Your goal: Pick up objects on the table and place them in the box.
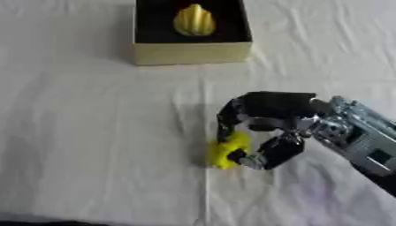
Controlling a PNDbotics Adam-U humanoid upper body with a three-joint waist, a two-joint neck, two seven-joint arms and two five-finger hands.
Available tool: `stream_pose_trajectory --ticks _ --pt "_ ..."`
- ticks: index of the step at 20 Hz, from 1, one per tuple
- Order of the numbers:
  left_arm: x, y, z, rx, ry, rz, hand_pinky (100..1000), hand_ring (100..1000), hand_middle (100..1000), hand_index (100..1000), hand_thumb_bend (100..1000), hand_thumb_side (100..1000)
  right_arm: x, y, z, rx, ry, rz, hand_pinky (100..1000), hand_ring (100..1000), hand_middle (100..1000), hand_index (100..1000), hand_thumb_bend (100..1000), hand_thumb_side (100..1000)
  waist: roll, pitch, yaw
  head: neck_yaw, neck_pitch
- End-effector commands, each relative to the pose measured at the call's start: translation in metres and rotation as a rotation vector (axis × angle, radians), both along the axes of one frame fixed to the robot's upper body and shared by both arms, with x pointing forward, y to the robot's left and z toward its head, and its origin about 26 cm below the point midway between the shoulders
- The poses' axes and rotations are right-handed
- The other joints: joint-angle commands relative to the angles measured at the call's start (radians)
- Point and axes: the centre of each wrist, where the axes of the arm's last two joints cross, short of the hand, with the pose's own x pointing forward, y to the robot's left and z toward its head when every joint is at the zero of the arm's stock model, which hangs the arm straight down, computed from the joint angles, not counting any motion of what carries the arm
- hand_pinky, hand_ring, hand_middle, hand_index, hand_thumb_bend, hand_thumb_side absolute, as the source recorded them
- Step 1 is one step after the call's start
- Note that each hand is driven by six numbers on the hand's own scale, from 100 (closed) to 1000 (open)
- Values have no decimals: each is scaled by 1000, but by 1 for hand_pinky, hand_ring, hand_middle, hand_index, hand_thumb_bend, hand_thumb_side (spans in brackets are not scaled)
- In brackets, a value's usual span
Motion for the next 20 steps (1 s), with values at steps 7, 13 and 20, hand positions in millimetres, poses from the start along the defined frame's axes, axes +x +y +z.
stream_pose_trajectory --ticks 7,13,20 --pt "-3 3 9 18 -33 8 847 893 774 840 102 764 -10 -7 87 192 -229 33 810 592 497 564 100 100 1 -28 -10 3 -21" --pt "-2 5 13 6 -57 27 846 891 774 839 101 760 -4 0 152 361 -395 -58 820 585 503 574 100 100 -3 -30 -6 -8 -30" --pt "-1 -1 17 15 -67 1 846 892 774 839 102 761 78 16 166 408 -379 -261 833 591 508 582 100 100 -16 -16 15 -37 -58"
